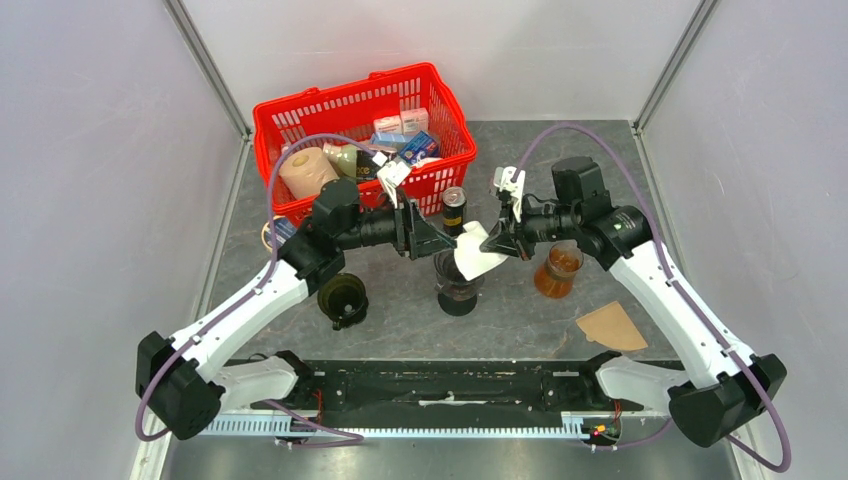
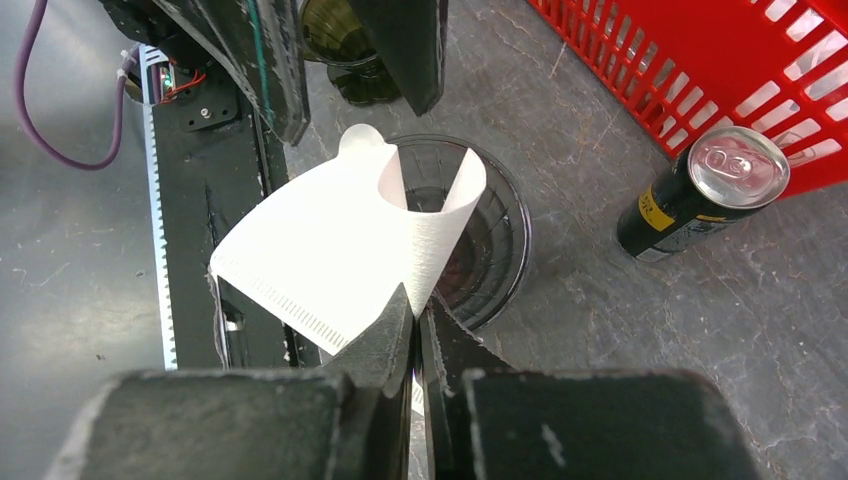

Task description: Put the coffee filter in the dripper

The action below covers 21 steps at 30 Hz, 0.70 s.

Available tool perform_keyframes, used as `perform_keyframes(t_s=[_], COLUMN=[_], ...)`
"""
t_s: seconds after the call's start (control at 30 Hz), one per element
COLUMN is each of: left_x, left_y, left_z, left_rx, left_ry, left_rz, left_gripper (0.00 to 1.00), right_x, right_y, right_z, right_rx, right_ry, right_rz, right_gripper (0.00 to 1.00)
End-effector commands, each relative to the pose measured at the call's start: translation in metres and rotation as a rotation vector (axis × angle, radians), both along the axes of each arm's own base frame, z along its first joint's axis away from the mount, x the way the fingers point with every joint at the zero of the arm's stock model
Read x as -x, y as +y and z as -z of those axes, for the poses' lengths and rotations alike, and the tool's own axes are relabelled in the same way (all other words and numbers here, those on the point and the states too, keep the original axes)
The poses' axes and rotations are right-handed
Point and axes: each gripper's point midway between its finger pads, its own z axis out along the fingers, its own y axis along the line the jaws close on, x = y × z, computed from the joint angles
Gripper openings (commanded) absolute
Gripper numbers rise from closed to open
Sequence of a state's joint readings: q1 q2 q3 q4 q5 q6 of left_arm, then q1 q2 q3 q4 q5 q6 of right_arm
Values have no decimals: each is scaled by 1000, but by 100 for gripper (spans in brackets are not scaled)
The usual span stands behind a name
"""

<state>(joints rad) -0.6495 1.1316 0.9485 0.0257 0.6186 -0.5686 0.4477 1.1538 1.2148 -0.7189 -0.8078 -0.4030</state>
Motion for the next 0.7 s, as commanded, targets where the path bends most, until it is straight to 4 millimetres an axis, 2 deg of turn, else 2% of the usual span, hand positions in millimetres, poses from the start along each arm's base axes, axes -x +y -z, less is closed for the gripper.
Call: perform_keyframes(t_s=[0.0, 0.27, 0.37, 0.53, 0.6, 0.67], left_x=[19, 21, 21, 16, 15, 15], left_y=[-7, -11, -13, -22, -27, -31], left_z=[-14, -15, -14, -6, -6, -6], left_rx=[50, 78, 76, 49, 40, 37], left_ry=[-3, 19, 26, 30, 31, 34], left_rz=[121, 148, 150, 118, 112, 111], left_gripper=[62, 52, 51, 46, 40, 26], right_x=[7, 5, 3, 3, 3, 2], right_y=[0, 0, 0, 0, 1, 1], right_z=[-33, -33, -34, -34, -33, -33], right_rx=[-46, -39, -38, -35, -36, -33], right_ry=[-99, -90, -88, -83, -81, -82], right_rz=[-31, -12, -3, 2, -1, 4], right_gripper=[9, 8, 8, 7, 8, 8])
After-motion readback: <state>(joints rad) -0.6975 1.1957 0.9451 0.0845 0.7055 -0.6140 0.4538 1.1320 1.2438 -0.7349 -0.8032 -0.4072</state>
